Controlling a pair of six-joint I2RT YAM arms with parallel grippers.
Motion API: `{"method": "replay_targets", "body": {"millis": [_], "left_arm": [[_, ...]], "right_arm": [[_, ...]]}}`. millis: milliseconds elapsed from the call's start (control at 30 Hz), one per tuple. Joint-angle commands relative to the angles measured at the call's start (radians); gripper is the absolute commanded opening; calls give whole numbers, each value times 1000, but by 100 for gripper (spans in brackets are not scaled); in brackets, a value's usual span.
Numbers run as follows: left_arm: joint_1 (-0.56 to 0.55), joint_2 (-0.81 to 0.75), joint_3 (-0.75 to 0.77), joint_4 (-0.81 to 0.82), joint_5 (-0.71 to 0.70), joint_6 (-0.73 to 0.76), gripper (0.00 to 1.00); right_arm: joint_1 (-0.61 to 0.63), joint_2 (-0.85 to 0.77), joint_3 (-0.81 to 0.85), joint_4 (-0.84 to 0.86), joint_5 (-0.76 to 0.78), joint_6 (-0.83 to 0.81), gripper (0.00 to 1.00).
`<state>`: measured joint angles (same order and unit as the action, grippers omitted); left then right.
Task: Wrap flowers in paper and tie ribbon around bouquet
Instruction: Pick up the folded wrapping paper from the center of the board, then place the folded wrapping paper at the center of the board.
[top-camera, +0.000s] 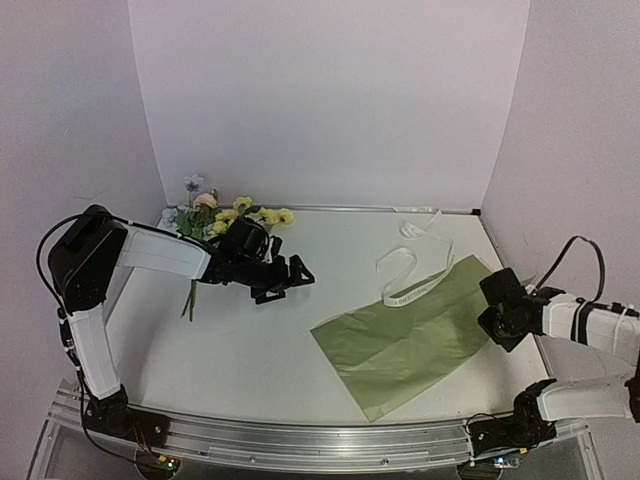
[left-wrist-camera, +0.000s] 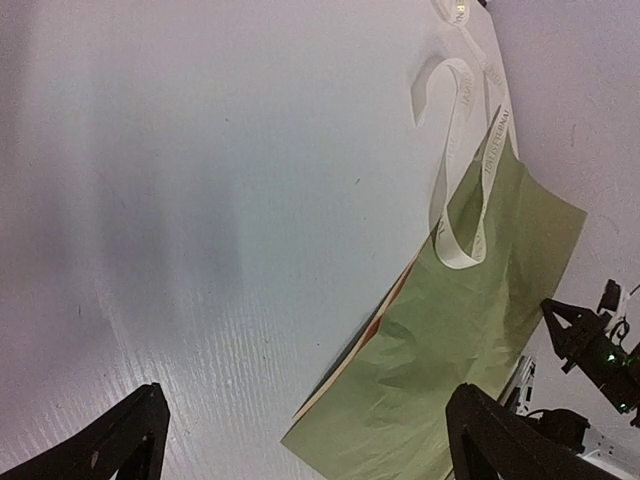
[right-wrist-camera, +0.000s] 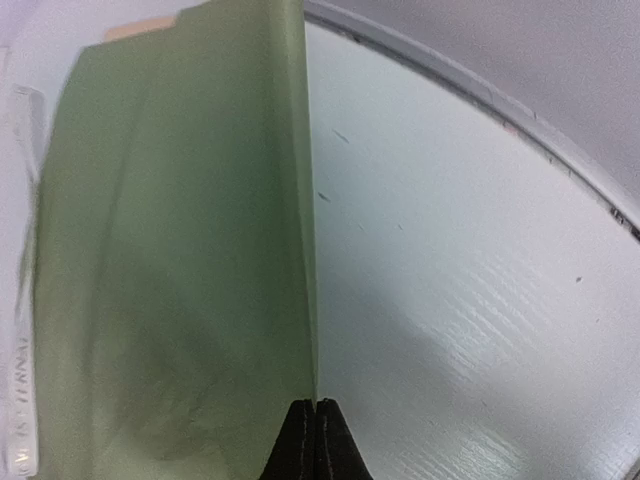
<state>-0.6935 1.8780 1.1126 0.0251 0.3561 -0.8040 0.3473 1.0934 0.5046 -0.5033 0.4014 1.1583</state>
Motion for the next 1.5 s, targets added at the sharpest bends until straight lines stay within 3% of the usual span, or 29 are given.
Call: {"method": "replay_targets", "body": {"millis": [0,133,367,700,867,1100,1233,1333,1467], "left_arm": [[12,-74,15,4,6,24,100],[18,-82,15,0,8,23,100],[24,-105,26,-19,4,25,100],[55,-175,26,-94,3,75,100],[117,-233,1,-100,39,93,100],[214,-341,-64,-127,39,121,100],[261,-401,-111,-140,24,120,100],[291,-438,-140,-150,18,118,100],[320,-467,-161,-155,12,117,100]], "right_arm": [[-4,-139,140,-148,163,-134,0],[-4,-195,315,-268,198,-277,0],[-2,-150,628,-435,141,-431,0],[-2,2,1036,-480,-347,-564,0],[74,135,1152,-374,-594,-521,0],[274,439,1338,-155,-717,-366,0],[344,629,1530,-67,-764,-256,0],[362,725,1641,-1,-814,-152,0],[362,769,1666,81,-850,-62,0]]}}
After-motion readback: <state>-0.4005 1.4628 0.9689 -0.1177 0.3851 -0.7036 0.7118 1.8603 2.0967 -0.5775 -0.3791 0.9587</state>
